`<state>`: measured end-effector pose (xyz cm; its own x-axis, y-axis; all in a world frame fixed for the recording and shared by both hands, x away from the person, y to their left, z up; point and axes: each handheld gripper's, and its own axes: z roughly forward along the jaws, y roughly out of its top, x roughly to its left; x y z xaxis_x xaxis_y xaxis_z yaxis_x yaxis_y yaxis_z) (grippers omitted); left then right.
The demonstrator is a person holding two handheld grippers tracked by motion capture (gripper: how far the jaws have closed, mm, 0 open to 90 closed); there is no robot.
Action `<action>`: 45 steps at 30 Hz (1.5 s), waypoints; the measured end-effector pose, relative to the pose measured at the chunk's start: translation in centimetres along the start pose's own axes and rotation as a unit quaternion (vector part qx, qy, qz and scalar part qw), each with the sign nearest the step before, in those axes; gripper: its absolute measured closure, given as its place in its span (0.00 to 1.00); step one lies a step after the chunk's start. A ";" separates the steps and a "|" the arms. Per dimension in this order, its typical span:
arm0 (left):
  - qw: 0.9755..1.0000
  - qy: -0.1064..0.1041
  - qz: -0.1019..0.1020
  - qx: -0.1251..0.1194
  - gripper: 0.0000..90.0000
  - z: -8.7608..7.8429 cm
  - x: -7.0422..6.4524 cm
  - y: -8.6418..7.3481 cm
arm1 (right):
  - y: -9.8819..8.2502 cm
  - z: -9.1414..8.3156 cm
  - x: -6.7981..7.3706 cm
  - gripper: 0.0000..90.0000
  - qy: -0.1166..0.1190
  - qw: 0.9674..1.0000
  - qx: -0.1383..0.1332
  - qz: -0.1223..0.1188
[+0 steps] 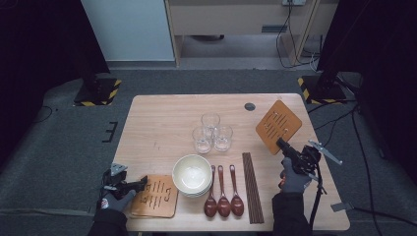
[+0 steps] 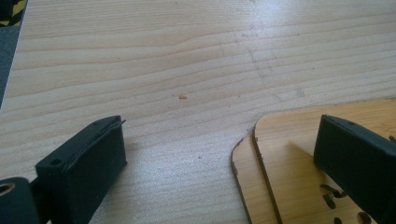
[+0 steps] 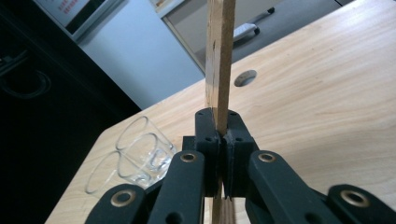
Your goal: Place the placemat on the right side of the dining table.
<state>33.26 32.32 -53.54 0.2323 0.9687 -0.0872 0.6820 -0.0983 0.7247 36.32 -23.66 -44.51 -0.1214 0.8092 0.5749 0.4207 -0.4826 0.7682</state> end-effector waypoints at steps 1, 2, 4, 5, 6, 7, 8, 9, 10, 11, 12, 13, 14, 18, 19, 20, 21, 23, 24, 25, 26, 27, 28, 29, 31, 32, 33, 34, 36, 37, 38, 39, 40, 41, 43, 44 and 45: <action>1.000 0.000 0.000 0.000 0.01 0.0 0.0 0.0 | -0.1 0.0 -0.2 0.97 -0.002 1.000 0.001 0.001; 1.000 0.000 0.000 0.000 0.01 0.0 0.0 0.0 | -0.2 0.1 -0.6 0.97 -0.009 1.000 0.004 0.003; 1.000 0.000 0.000 0.000 0.01 0.0 0.0 0.0 | -0.3 0.1 -0.8 0.97 -0.010 1.000 0.005 0.005; 1.000 0.000 0.000 0.000 0.01 0.0 0.0 0.0 | -0.5 0.3 -1.2 0.97 -0.016 1.000 0.007 0.008; 1.000 0.000 0.000 0.000 0.01 0.0 0.0 0.0 | -0.6 0.3 -1.3 0.97 -0.019 1.000 0.009 0.008; 1.000 0.000 0.000 0.000 0.01 0.0 0.0 0.0 | -0.7 0.4 -1.5 0.97 -0.022 1.000 0.010 0.007; 1.000 0.000 0.000 0.000 0.01 0.0 0.0 0.0 | -0.8 0.4 -1.6 0.97 -0.025 1.000 0.012 0.009; 1.000 0.000 0.000 0.000 0.01 0.0 0.0 0.0 | -0.8 0.5 -1.8 0.97 -0.027 0.999 0.014 0.010; 1.000 0.000 0.000 0.000 0.01 0.0 0.0 0.0 | -0.8 0.5 -1.8 0.97 -0.027 0.999 0.014 0.010; 1.000 0.000 0.000 0.000 0.01 0.0 0.0 0.0 | -1.0 0.6 -2.0 0.97 -0.032 0.999 0.016 0.011; 1.000 0.000 0.000 0.000 0.01 0.0 0.0 0.0 | -1.0 0.6 -2.0 0.97 -0.032 0.999 0.016 0.011; 1.000 0.000 0.000 0.000 0.01 0.0 0.0 0.0 | -1.1 0.7 -2.3 0.97 -0.037 0.999 0.018 0.012; 1.000 0.000 0.000 0.000 0.01 0.0 0.0 0.0 | -1.2 0.7 -2.4 0.97 -0.039 0.999 0.020 0.013; 1.000 0.000 0.000 0.000 0.01 0.0 0.0 0.0 | -1.5 0.8 -3.0 0.97 -0.048 0.998 0.023 0.017; 1.000 0.000 0.000 0.000 0.01 0.0 0.0 0.0 | -1.6 0.8 -3.1 0.97 -0.049 0.998 0.024 0.018; 1.000 0.000 0.000 0.000 0.01 0.0 0.0 0.0 | -1.6 0.8 -3.1 0.97 -0.049 0.998 0.024 0.018; 1.000 0.000 0.000 0.000 0.01 0.0 0.0 0.0 | -1.8 0.9 -3.3 0.97 -0.051 0.998 0.025 0.018; 1.000 0.000 0.000 0.000 0.01 0.0 0.0 0.0 | -1.9 0.9 -3.4 0.97 -0.054 0.998 0.028 0.019; 1.000 0.000 0.000 0.000 0.01 0.0 0.0 0.0 | -2.0 1.0 -3.5 0.97 -0.056 0.998 0.029 0.018; 1.000 0.000 0.001 0.000 0.01 0.0 0.0 0.0 | -2.0 1.0 -3.5 0.97 -0.057 0.998 0.031 0.020; 1.000 0.000 0.001 0.000 0.01 0.0 0.0 0.0 | -2.0 1.0 -3.5 0.97 -0.057 0.998 0.031 0.020; 1.000 0.000 0.000 0.000 0.01 0.0 0.0 0.0 | -2.1 1.2 -3.7 0.97 -0.061 0.997 0.033 0.018; 1.000 0.000 0.000 0.000 0.01 0.0 0.0 0.0 | -2.1 1.2 -3.7 0.97 -0.061 0.997 0.033 0.018; 1.000 0.000 0.000 0.000 0.01 0.0 0.0 0.0 | -2.3 1.3 -3.7 0.97 -0.062 0.997 0.037 0.019; 1.000 0.000 0.000 0.000 0.01 0.0 0.0 0.0 | -2.4 1.4 -3.7 0.97 -0.064 0.997 0.039 0.019; 1.000 0.000 0.000 0.000 0.01 0.0 0.0 0.0 | -2.4 1.4 -3.7 0.97 -0.064 0.997 0.039 0.019; 1.000 0.000 0.000 0.000 0.01 0.0 0.0 0.0 | -2.5 1.5 -3.7 0.97 -0.067 0.997 0.040 0.017; 1.000 0.000 0.000 0.000 0.01 0.0 0.0 0.0 | -2.5 1.5 -3.7 0.97 -0.067 0.997 0.040 0.017; 1.000 0.000 0.000 0.000 0.01 0.0 0.0 0.0 | -2.5 1.5 -3.8 0.97 -0.071 0.997 0.042 0.013; 1.000 0.000 0.000 0.000 0.01 0.0 0.0 0.0 | -2.6 1.5 -3.8 0.97 -0.074 0.996 0.042 0.010; 1.000 0.000 0.000 0.000 0.01 0.0 0.0 0.0 | -2.6 1.5 -3.8 0.97 -0.076 0.996 0.043 0.008; 1.000 0.000 0.000 0.000 0.01 0.0 0.0 0.0 | -2.6 1.5 -3.8 0.97 -0.076 0.996 0.043 0.008; 1.000 0.000 0.000 0.000 0.01 0.0 0.0 0.0 | -2.6 1.5 -3.8 0.97 -0.077 0.996 0.045 0.007; 1.000 0.000 0.000 0.000 0.01 0.0 0.0 0.0 | -2.6 1.6 -3.8 0.97 -0.078 0.996 0.045 0.006; 1.000 0.000 0.001 0.001 0.01 0.0 0.0 0.0 | -2.8 1.6 -3.8 0.97 -0.081 0.996 0.048 0.001; 1.000 0.000 0.001 0.001 0.01 0.0 0.0 0.0 | -2.8 1.6 -3.8 0.97 -0.081 0.996 0.048 0.001; 1.000 0.000 0.001 0.001 0.01 0.0 0.0 0.0 | -3.0 1.6 -4.0 0.97 -0.080 0.996 0.046 0.006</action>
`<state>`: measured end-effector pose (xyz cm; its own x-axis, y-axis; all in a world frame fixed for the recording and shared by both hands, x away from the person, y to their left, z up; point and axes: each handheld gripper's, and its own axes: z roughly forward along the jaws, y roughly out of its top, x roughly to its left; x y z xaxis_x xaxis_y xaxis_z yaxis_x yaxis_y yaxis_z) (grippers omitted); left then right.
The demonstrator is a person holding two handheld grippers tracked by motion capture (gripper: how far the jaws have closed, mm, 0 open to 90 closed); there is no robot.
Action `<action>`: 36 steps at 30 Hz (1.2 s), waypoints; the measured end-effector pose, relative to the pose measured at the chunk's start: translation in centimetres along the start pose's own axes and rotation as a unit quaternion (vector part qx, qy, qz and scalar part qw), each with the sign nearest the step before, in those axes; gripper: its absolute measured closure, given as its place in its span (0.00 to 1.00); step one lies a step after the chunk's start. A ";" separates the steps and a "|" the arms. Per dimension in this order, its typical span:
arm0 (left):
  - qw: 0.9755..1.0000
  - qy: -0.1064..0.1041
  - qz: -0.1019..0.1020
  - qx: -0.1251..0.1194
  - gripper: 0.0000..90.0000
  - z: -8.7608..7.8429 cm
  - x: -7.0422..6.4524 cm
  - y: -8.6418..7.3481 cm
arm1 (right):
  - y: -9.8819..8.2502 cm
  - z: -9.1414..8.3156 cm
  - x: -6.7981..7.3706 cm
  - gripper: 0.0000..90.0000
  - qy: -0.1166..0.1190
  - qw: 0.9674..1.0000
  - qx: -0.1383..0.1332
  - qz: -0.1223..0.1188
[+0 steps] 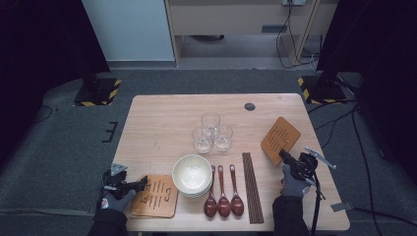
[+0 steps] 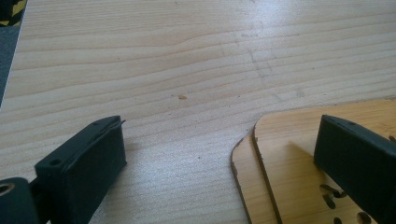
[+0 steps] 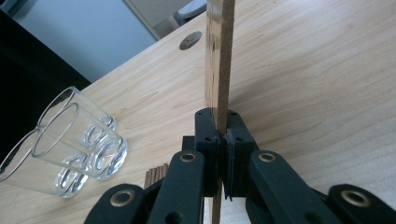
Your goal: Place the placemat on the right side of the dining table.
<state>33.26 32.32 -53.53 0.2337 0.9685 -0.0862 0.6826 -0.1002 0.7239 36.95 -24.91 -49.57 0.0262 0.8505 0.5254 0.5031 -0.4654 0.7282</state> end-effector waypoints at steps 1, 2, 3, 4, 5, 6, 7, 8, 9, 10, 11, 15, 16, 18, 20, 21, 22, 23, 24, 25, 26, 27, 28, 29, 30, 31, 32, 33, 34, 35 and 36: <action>1.000 0.000 0.000 0.000 0.01 0.0 0.0 0.0 | -0.1 0.0 -0.1 0.96 0.000 1.000 0.001 0.002; 1.000 0.000 0.000 0.000 0.01 0.0 0.0 0.0 | -0.2 0.0 -0.2 0.96 0.000 1.000 0.000 0.002; 1.000 0.000 0.000 0.000 0.01 0.0 0.0 0.0 | -0.2 0.0 -0.2 0.96 0.000 1.000 0.001 0.002; 1.000 0.000 0.000 0.000 0.01 0.0 0.0 0.0 | -0.3 -0.1 -0.3 0.96 0.000 1.000 0.001 0.002; 1.000 0.000 0.000 0.000 0.01 0.0 0.0 0.0 | -0.3 -0.1 -0.3 0.96 0.000 1.000 0.001 0.001; 1.000 0.000 0.000 0.000 0.01 0.0 0.0 0.0 | -0.4 -0.1 -0.3 0.96 -0.001 1.000 0.002 0.000; 1.000 0.000 0.000 0.000 0.01 0.0 0.0 0.0 | -0.4 -0.1 -0.3 0.96 -0.002 1.000 0.003 -0.004; 1.000 0.000 0.000 0.000 0.01 0.0 0.0 0.0 | -0.5 -0.1 -0.2 0.95 -0.003 1.000 0.004 -0.007; 1.000 0.000 0.000 0.000 0.01 0.0 0.0 0.0 | -0.5 -0.1 -0.2 0.95 -0.003 1.000 0.004 -0.007; 1.000 0.000 -0.001 0.000 0.01 0.0 0.0 0.0 | -0.8 0.0 -0.3 0.95 -0.009 1.000 0.008 -0.011; 1.000 0.000 0.000 0.000 0.01 0.0 0.0 0.0 | -1.0 0.1 -0.3 0.94 -0.010 1.000 0.012 -0.012; 1.000 0.000 -0.001 0.000 0.01 0.0 0.0 0.0 | -1.4 0.2 -0.6 0.94 -0.011 1.000 0.017 -0.010; 1.000 0.000 -0.001 0.000 0.01 0.0 0.0 0.0 | -1.7 0.3 -0.7 0.93 -0.013 1.000 0.020 -0.012; 1.000 0.000 0.000 0.000 0.01 0.0 0.0 0.0 | -2.0 0.4 -0.7 0.93 -0.016 1.000 0.024 -0.013; 1.000 0.000 0.000 0.000 0.01 0.0 0.0 0.0 | -2.2 0.5 -0.8 0.93 -0.018 0.999 0.027 -0.015; 1.000 0.000 0.000 0.000 0.01 0.0 0.0 0.0 | -2.2 0.5 -0.8 0.93 -0.018 0.999 0.027 -0.015; 1.000 0.000 0.000 0.000 0.01 0.0 0.0 0.0 | -2.3 0.6 -0.7 0.93 -0.020 0.999 0.030 -0.016; 1.000 0.000 0.000 0.000 0.01 0.0 0.0 0.0 | -2.3 0.7 -0.7 0.93 -0.022 0.999 0.034 -0.020; 1.000 0.000 0.000 0.000 0.01 0.0 0.0 0.0 | -2.4 0.8 -0.6 0.93 -0.023 0.999 0.036 -0.020; 1.000 0.000 0.000 0.000 0.01 0.0 0.0 0.0 | -2.5 0.9 -0.5 0.93 -0.025 0.999 0.037 -0.023; 1.000 0.000 0.000 0.000 0.01 0.0 0.0 0.0 | -2.5 0.9 -0.5 0.92 -0.025 0.999 0.038 -0.021; 1.000 0.000 0.000 0.000 0.01 0.0 0.0 0.0 | -2.5 0.9 -0.5 0.92 -0.025 0.999 0.038 -0.021; 1.000 0.000 0.000 0.000 0.01 0.0 0.0 0.0 | -2.6 1.0 -0.5 0.92 -0.028 0.998 0.041 -0.025; 1.000 0.000 0.000 0.000 0.01 0.0 0.0 0.0 | -2.6 1.0 -0.5 0.92 -0.028 0.998 0.041 -0.025; 1.000 0.000 0.000 0.000 0.01 0.0 0.0 0.0 | -2.7 1.1 -0.4 0.91 -0.029 0.998 0.044 -0.025; 1.000 0.000 0.000 0.000 0.01 0.0 0.0 0.0 | -2.7 1.1 -0.4 0.91 -0.029 0.998 0.044 -0.025; 1.000 0.000 0.000 0.000 0.01 0.0 0.0 0.0 | -2.8 1.2 -0.3 0.91 -0.031 0.998 0.047 -0.027; 1.000 0.000 0.000 0.000 0.01 0.0 0.0 0.0 | -2.8 1.2 -0.3 0.91 -0.031 0.998 0.047 -0.027; 1.000 0.000 0.000 0.000 0.01 0.0 0.0 0.0 | -2.9 1.3 -0.3 0.90 -0.034 0.998 0.050 -0.030; 1.000 0.000 0.000 0.000 0.01 0.0 0.0 0.0 | -2.9 1.3 -0.3 0.90 -0.034 0.998 0.050 -0.030; 1.000 0.000 0.000 0.000 0.01 0.0 0.0 0.0 | -3.0 1.4 -0.2 0.90 -0.037 0.997 0.053 -0.032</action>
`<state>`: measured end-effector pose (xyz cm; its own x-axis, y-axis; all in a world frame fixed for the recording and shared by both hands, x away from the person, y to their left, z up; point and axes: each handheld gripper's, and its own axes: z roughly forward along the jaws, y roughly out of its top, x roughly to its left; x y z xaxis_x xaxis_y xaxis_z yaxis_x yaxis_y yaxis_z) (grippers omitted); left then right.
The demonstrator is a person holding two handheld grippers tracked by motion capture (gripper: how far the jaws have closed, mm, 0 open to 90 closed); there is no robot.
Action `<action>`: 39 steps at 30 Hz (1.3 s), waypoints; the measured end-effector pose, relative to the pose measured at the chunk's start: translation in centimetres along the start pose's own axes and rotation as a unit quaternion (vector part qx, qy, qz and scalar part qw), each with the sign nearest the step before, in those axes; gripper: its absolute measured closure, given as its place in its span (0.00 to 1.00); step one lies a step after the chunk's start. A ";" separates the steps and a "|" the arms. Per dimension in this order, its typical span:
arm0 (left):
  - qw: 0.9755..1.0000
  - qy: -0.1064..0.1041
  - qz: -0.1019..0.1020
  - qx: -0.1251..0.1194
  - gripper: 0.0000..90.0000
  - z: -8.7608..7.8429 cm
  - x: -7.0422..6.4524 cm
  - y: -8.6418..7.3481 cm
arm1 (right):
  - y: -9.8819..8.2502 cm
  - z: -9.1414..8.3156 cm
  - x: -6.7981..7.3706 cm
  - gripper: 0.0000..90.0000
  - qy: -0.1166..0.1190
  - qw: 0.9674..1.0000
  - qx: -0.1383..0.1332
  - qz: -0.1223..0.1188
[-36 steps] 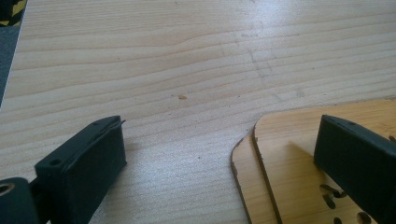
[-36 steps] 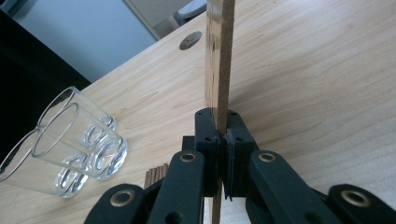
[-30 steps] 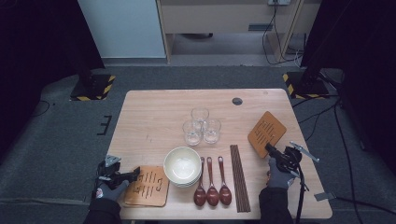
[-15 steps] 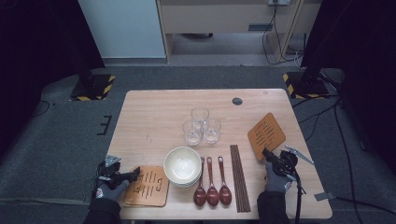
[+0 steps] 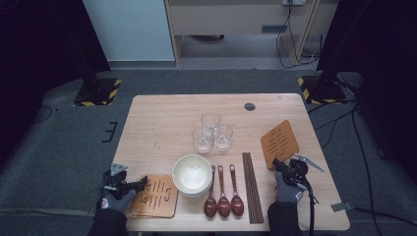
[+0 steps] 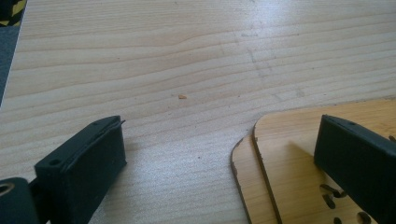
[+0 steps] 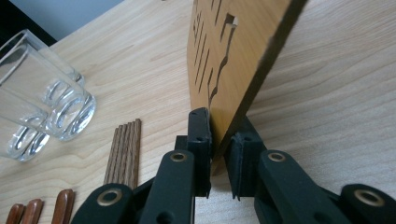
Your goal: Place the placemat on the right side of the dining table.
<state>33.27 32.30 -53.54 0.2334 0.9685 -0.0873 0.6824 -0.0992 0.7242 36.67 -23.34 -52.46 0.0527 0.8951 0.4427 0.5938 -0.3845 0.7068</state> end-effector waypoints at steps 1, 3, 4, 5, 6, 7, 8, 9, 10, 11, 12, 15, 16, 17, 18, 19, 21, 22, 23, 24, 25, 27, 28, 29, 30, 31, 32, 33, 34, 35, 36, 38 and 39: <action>1.000 0.000 0.000 0.000 0.01 0.0 0.0 0.0 | 0.0 0.0 0.0 0.90 0.000 1.000 0.000 0.000; 1.000 0.000 0.001 0.000 0.01 0.0 0.0 0.0 | -0.1 0.2 0.0 0.88 -0.006 1.000 0.005 -0.006; 1.000 0.000 0.000 0.000 0.01 0.0 0.0 0.0 | -0.1 0.2 0.1 0.88 -0.008 1.000 0.006 -0.008; 1.000 0.000 0.000 0.000 0.01 0.0 0.0 0.0 | -0.2 0.2 0.1 0.87 -0.010 1.000 0.005 -0.009; 1.000 0.000 0.001 0.001 0.01 0.0 0.0 0.0 | -0.2 0.2 0.1 0.87 -0.010 1.000 0.005 -0.010; 1.000 0.000 0.001 0.001 0.01 0.0 0.0 0.0 | -0.2 0.2 0.1 0.87 -0.010 1.000 0.005 -0.010; 1.000 0.000 0.001 0.000 0.01 0.0 0.0 0.0 | -0.2 0.2 0.1 0.86 -0.011 1.000 0.006 -0.011; 1.000 0.000 0.001 0.001 0.01 0.0 0.0 0.0 | -0.2 0.3 0.1 0.86 -0.012 1.000 0.006 -0.011; 1.000 0.000 0.000 0.000 0.01 0.0 0.0 0.0 | -0.2 0.3 0.1 0.84 -0.016 1.000 0.007 -0.009; 1.000 0.000 0.000 0.000 0.01 0.0 0.0 0.0 | -0.2 0.3 0.1 0.84 -0.016 1.000 0.007 -0.009; 1.000 0.000 0.000 0.000 0.01 0.0 0.0 0.0 | -0.3 0.4 0.1 0.82 -0.018 1.000 0.008 -0.012; 1.000 0.000 0.000 0.000 0.01 0.0 0.0 0.0 | -0.3 0.5 0.1 0.81 -0.021 1.000 0.010 -0.014; 1.000 0.000 0.001 0.000 0.01 0.0 0.0 0.0 | -0.3 0.5 0.1 0.80 -0.023 1.000 0.011 -0.015; 1.000 0.000 0.001 0.000 0.01 0.0 0.0 0.0 | -0.3 0.5 0.1 0.80 -0.023 1.000 0.011 -0.015; 1.000 0.000 0.001 0.001 0.01 0.0 0.0 0.0 | -0.3 0.5 0.1 0.79 -0.024 1.000 0.012 -0.014; 1.000 0.000 0.001 0.001 0.01 0.0 0.0 0.0 | -0.3 0.5 0.1 0.79 -0.024 1.000 0.012 -0.014; 1.000 0.000 0.001 0.001 0.01 0.0 0.0 0.0 | -0.3 0.6 0.0 0.77 -0.028 0.999 0.014 -0.015; 1.000 0.000 0.001 0.000 0.01 0.0 0.0 0.0 | -0.3 0.6 0.0 0.76 -0.032 0.999 0.015 -0.016; 1.000 0.000 0.001 0.001 0.01 0.0 0.0 0.0 | -0.3 0.6 -0.1 0.75 -0.033 0.999 0.016 -0.015; 1.000 0.000 0.001 0.001 0.01 0.0 0.0 0.0 | -0.3 0.6 -0.1 0.75 -0.033 0.999 0.017 -0.014; 1.000 0.000 0.001 0.001 0.01 0.0 0.0 0.0 | -0.3 0.6 -0.1 0.74 -0.034 0.999 0.017 -0.014; 1.000 0.000 0.001 0.001 0.01 0.0 0.0 0.0 | -0.3 0.7 -0.1 0.74 -0.035 0.999 0.017 -0.015; 1.000 0.000 0.001 0.001 0.01 0.0 0.0 0.0 | -0.4 0.8 -0.3 0.70 -0.039 0.999 0.013 -0.010; 1.000 0.000 0.001 0.001 0.01 0.0 0.0 0.0 | -0.5 0.8 -0.4 0.69 -0.040 0.999 0.014 -0.007; 1.000 0.000 0.001 0.001 0.01 0.0 0.0 0.0 | -0.5 0.8 -0.6 0.69 -0.038 0.999 0.014 -0.002; 1.000 0.000 0.001 0.001 0.01 0.0 0.0 0.0 | -0.5 0.8 -0.6 0.68 -0.038 0.999 0.014 -0.002; 1.000 0.000 0.001 0.001 0.01 0.0 0.0 0.0 | -0.6 0.8 -0.8 0.68 -0.039 0.999 0.012 0.003; 1.000 0.000 0.001 0.001 0.01 0.0 0.0 0.0 | -0.5 0.7 -0.8 0.68 -0.041 0.999 0.011 0.003; 1.000 0.000 0.001 0.001 0.01 0.0 0.0 0.0 | -0.5 0.8 -0.8 0.67 -0.042 0.999 0.009 0.003; 1.000 0.000 0.001 0.001 0.01 0.0 0.0 0.0 | -0.6 0.7 -0.9 0.66 -0.045 0.999 0.007 0.003; 1.000 0.000 0.001 0.001 0.01 0.0 0.0 0.0 | -0.6 0.7 -0.9 0.65 -0.044 0.999 0.007 0.005; 1.000 0.000 0.001 0.001 0.01 0.0 0.0 0.0 | -0.5 0.7 -0.9 0.61 -0.044 0.999 0.006 0.006; 1.000 0.000 0.001 0.001 0.01 0.0 0.0 0.0 | -0.5 0.7 -0.9 0.60 -0.043 0.999 0.005 0.006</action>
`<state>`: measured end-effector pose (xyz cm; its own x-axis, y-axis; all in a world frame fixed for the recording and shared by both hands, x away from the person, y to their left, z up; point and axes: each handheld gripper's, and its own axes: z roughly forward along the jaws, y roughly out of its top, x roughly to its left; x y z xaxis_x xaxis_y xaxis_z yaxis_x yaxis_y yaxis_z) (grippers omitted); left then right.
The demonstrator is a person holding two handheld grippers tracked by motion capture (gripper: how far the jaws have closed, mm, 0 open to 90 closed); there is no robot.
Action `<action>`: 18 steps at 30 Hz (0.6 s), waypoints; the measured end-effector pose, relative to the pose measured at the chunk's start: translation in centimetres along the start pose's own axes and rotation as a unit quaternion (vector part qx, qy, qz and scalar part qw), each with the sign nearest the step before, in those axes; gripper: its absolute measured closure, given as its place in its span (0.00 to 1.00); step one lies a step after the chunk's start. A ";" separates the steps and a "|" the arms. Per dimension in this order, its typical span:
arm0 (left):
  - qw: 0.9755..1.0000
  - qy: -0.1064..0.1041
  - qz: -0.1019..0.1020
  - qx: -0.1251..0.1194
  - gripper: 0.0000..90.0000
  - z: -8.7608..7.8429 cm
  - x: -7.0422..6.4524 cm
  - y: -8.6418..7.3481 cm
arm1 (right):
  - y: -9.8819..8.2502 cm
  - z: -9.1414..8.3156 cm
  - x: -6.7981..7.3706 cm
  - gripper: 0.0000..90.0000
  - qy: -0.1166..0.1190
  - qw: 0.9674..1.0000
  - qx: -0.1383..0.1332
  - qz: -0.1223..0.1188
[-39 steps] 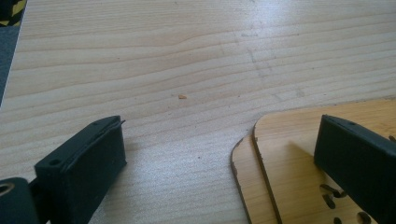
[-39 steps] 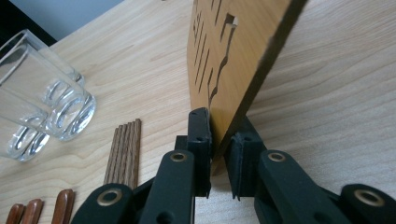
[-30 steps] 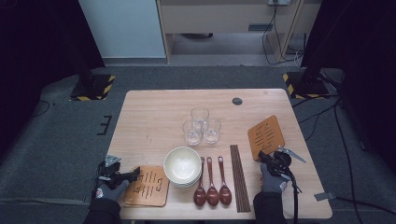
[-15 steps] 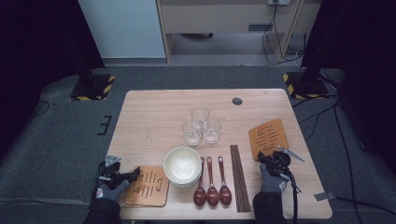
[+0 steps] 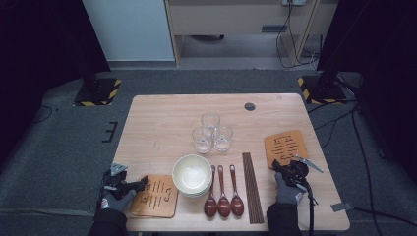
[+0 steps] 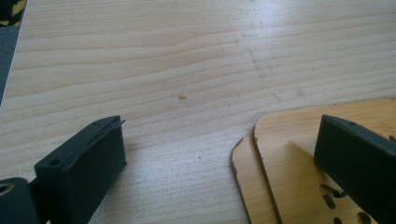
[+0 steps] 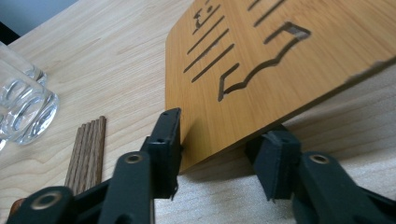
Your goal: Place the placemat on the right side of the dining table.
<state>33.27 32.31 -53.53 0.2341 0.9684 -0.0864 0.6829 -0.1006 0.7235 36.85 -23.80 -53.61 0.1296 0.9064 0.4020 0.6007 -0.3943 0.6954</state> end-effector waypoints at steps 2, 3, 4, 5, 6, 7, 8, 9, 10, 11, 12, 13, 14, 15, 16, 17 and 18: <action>1.000 0.000 0.000 0.000 0.01 0.0 0.0 0.0 | 0.0 0.0 0.0 0.59 0.002 1.000 0.000 0.003; 1.000 0.000 0.000 0.000 0.01 0.0 0.0 0.0 | 0.0 -0.1 0.0 0.59 0.000 1.000 0.001 0.004; 1.000 0.000 0.000 0.000 0.01 0.0 0.0 0.0 | 0.0 -0.1 -0.1 0.58 -0.001 1.000 0.000 0.003; 1.000 0.000 0.000 0.000 0.01 0.0 0.0 0.0 | 0.0 -0.2 -0.1 0.57 0.000 1.000 0.001 0.004; 1.000 0.000 0.000 0.000 0.01 0.0 0.0 0.0 | 0.0 -0.2 -0.1 0.57 0.000 1.000 0.001 0.004; 1.000 0.000 0.000 0.000 0.01 0.0 0.0 0.0 | 0.0 -0.3 -0.1 0.55 0.003 1.000 0.003 0.005; 1.000 0.000 0.000 0.000 0.01 0.0 0.0 0.0 | 0.0 -0.3 -0.1 0.55 0.004 1.000 0.005 0.005; 1.000 0.000 0.000 0.000 0.01 0.0 0.0 0.0 | 0.0 -0.4 -0.2 0.55 0.003 1.000 0.004 0.005; 1.000 0.000 0.000 0.000 0.01 0.0 0.0 0.0 | -0.1 -0.4 -0.2 0.54 0.004 1.000 0.004 0.007; 1.000 0.000 0.000 0.000 0.01 0.0 0.0 0.0 | -0.1 -0.5 -0.2 0.54 0.005 1.000 0.004 0.009; 1.000 0.000 0.000 0.000 0.01 0.0 0.0 0.0 | -0.1 -0.5 -0.2 0.54 0.006 1.000 0.003 0.011; 1.000 0.000 0.000 0.000 0.01 0.0 0.0 0.0 | -0.2 -0.6 -0.3 0.53 0.006 1.000 0.004 0.012; 1.000 0.000 0.000 0.000 0.01 0.0 0.0 0.0 | -0.2 -0.6 -0.3 0.53 0.006 1.000 0.003 0.012; 1.000 0.000 0.000 0.000 0.01 0.0 0.0 0.0 | -0.2 -0.7 -0.3 0.53 0.006 1.000 0.003 0.013; 1.000 0.000 0.000 0.000 0.01 0.0 0.0 0.0 | -0.2 -0.7 -0.3 0.53 0.006 1.000 0.003 0.013; 1.000 0.000 0.000 0.000 0.01 0.0 0.0 0.0 | -0.2 -0.8 -0.3 0.53 0.005 1.000 0.004 0.011; 1.000 0.000 0.000 0.000 0.01 0.0 0.0 0.0 | -0.3 -0.9 -0.3 0.52 0.003 1.000 0.003 0.010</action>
<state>33.27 32.31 -53.53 0.2342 0.9684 -0.0863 0.6830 -0.1007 0.7235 35.97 -24.13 -53.42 0.1364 0.8978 0.4189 0.6033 -0.4106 0.6837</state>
